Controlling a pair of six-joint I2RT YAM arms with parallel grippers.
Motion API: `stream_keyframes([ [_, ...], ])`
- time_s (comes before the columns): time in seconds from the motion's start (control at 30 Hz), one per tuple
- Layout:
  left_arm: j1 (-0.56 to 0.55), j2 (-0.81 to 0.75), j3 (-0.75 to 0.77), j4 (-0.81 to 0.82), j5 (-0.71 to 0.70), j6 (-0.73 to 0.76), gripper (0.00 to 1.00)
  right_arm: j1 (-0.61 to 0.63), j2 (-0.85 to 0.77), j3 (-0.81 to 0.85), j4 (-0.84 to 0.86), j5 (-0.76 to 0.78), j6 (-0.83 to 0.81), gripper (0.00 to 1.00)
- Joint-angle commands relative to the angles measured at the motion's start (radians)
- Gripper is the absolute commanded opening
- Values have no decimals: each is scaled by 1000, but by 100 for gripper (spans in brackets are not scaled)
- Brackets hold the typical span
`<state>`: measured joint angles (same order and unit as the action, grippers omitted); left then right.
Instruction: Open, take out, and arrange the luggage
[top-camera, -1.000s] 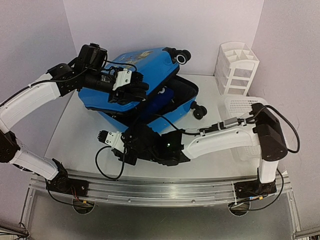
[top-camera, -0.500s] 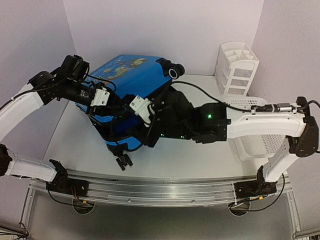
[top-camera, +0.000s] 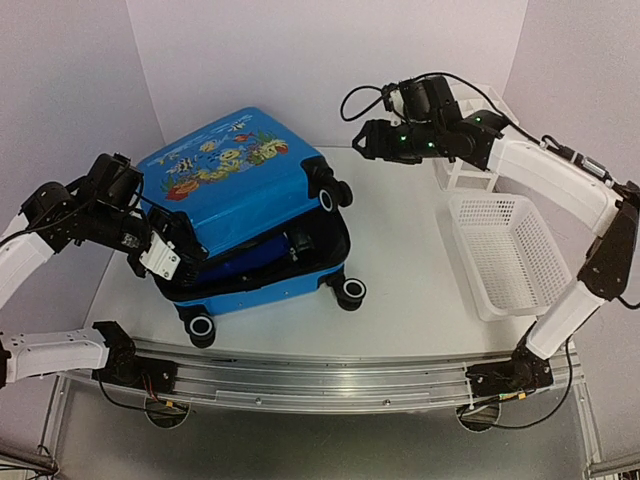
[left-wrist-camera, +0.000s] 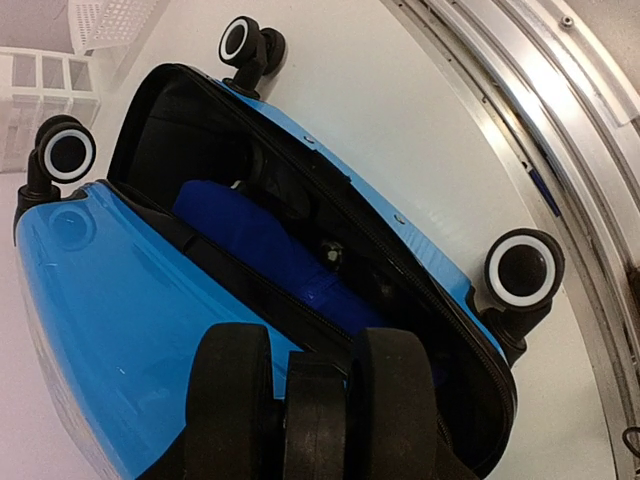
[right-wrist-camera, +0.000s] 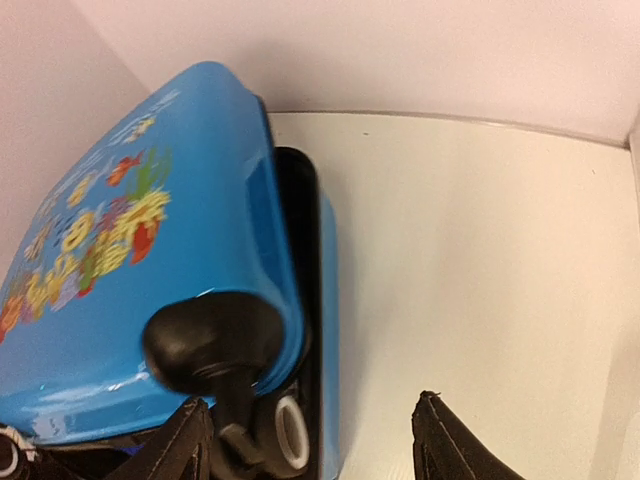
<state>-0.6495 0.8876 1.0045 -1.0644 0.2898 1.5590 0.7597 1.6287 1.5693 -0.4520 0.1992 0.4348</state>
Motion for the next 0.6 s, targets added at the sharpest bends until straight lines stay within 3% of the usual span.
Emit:
stream_keyframes([
  [0.0,50,-47,-34,-115,-242,-106,0,-122,140,47,-59,-186,153,59],
  [0.2,108,-92,-66,-51,-387,-72,7,-163,345,152,-60,-317,114,58],
  [0.4,413,-16,9,66,-261,30,10,-163,502,252,-48,-460,140,59],
  [0.57,629,63,49,98,-104,127,14,-147,575,256,92,-563,221,62],
])
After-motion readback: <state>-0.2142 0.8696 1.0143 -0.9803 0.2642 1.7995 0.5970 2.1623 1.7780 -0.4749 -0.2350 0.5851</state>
